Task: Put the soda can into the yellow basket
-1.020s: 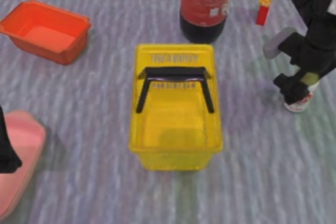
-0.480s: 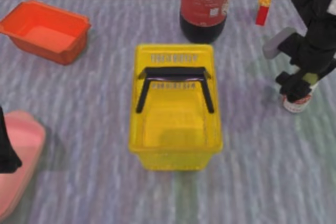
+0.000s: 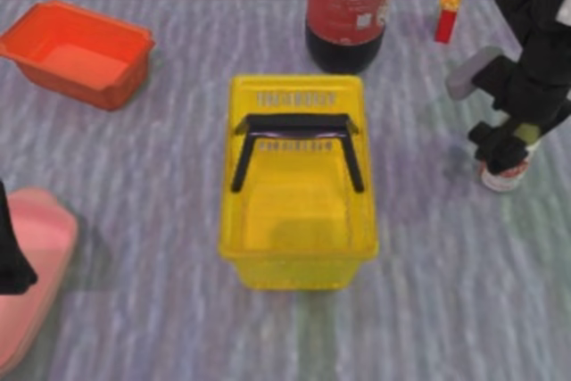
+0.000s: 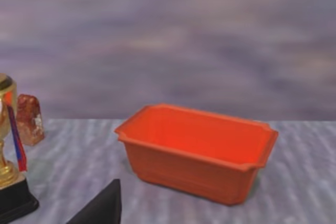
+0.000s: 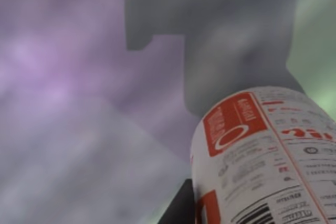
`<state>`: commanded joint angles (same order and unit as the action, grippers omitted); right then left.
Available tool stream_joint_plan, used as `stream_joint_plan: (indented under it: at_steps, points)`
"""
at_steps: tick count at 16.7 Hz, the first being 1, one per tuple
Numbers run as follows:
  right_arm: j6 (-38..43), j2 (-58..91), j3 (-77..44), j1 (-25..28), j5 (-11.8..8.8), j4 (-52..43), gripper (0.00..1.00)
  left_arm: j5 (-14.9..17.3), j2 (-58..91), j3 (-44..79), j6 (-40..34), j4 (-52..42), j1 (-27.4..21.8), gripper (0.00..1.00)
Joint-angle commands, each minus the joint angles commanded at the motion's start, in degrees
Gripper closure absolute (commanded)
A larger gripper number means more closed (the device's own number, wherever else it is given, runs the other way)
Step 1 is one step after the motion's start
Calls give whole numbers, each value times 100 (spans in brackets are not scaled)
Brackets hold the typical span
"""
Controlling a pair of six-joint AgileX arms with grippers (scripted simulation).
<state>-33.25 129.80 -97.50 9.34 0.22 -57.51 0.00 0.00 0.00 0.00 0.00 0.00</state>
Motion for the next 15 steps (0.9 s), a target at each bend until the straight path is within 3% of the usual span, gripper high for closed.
stream_joint_plan:
  at_steps: [3,6,10,15]
  points:
    - [101,-2,58,64,-258,363,100,0,0,0,0,0,0,0]
    - [390,-1,193,166,-858,1274,100,0,0,0,0,0,0,0]
    - [1025,3,486,320,-2031,3234,100,0,0,0,0,0,0,0]
    - [2024,-78,1035,537,-3769,6212,100,0,0,0,0,0,0,0]
